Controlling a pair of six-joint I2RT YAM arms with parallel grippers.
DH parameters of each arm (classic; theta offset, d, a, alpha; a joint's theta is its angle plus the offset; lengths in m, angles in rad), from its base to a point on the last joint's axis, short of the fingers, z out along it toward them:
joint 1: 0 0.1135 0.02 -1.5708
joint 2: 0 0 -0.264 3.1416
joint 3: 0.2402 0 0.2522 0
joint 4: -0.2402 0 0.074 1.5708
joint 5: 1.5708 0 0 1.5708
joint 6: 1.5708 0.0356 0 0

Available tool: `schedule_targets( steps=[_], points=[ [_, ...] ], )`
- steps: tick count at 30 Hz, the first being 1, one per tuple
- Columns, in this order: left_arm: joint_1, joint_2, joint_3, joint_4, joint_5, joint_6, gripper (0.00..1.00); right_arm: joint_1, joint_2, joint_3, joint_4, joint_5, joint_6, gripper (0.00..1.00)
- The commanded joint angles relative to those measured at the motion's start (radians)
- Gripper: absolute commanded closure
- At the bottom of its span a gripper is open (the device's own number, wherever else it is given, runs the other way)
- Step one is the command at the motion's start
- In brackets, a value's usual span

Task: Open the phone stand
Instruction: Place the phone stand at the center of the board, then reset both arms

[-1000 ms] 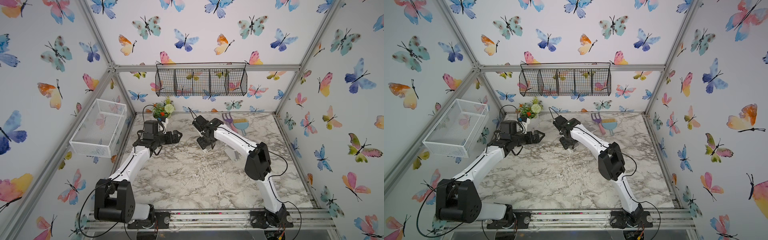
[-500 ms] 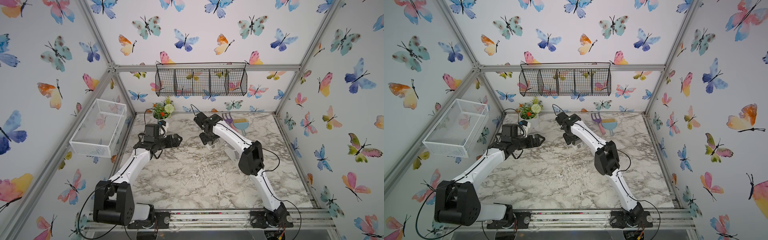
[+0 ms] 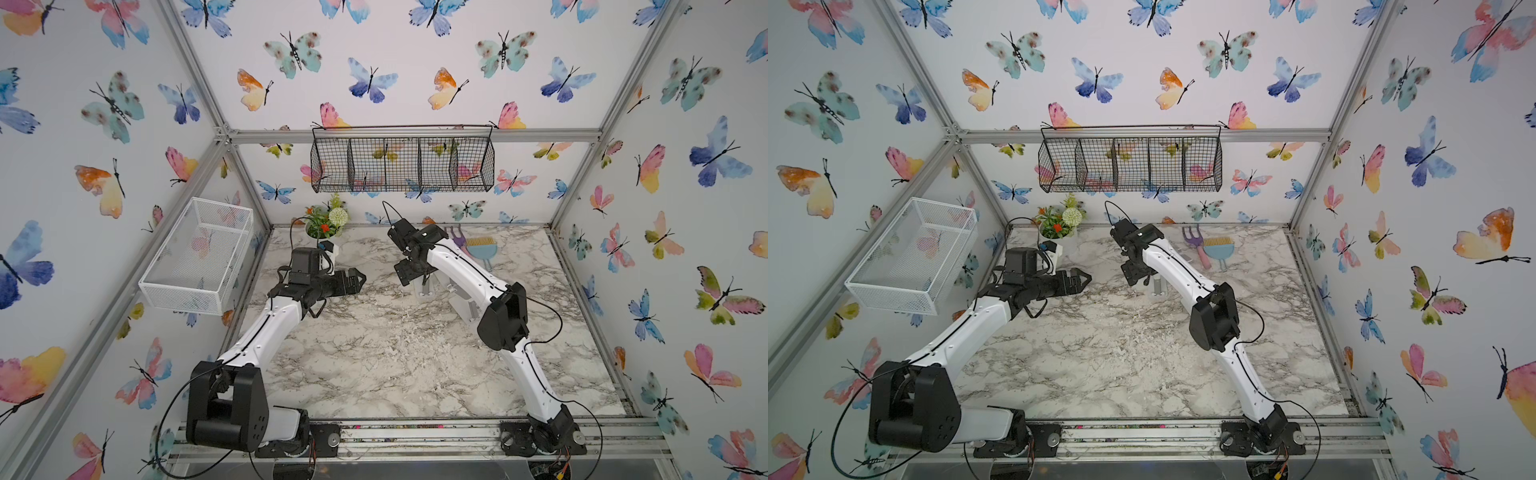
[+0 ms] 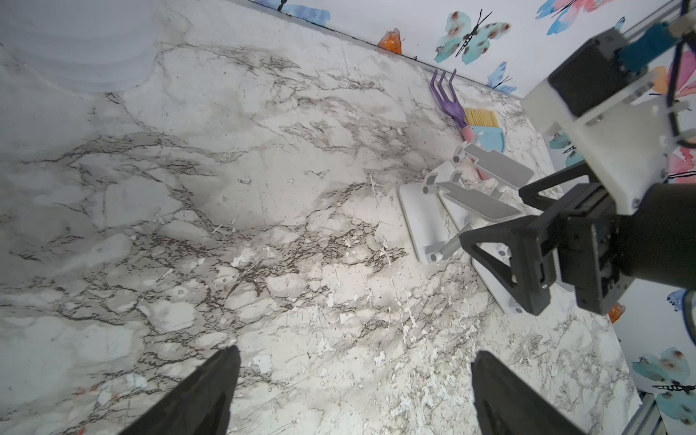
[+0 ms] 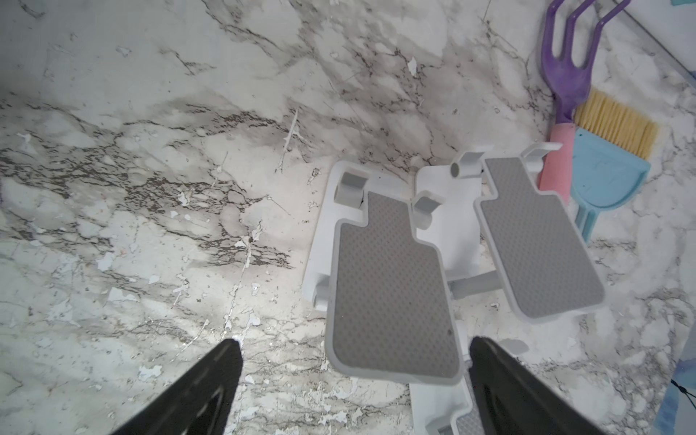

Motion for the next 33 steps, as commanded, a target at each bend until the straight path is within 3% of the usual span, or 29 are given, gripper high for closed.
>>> schedule_targets(
  steps=[1,11,19,22,25,30,33],
  points=[
    [-0.006,-0.043,-0.013,0.003,-0.037,0.002,0.02,-0.007,-0.096,-0.01,0.057,0.004,0.01,0.01],
    [0.005,-0.149,-0.133,0.1,-0.274,0.062,0.02,-0.063,-0.518,-0.542,0.574,-0.039,-0.083,0.01],
    [0.035,-0.272,-0.34,0.326,-0.566,0.089,0.02,-0.376,-0.798,-1.099,0.912,-0.21,-0.079,0.01],
    [0.04,-0.302,-0.455,0.489,-0.673,0.056,0.02,-0.463,-0.863,-1.287,1.036,-0.127,-0.087,0.01],
    [0.049,-0.323,-0.558,0.619,-0.822,0.0,0.02,-0.481,-0.897,-1.457,1.177,0.006,-0.116,0.01],
    [0.056,-0.28,-0.652,0.787,-0.884,0.037,0.02,-0.49,-0.95,-1.744,1.548,0.22,-0.178,0.01],
    [0.057,-0.22,-0.686,0.886,-0.905,0.077,0.02,-0.525,-0.965,-1.846,1.676,0.106,-0.194,0.01]
  ],
)
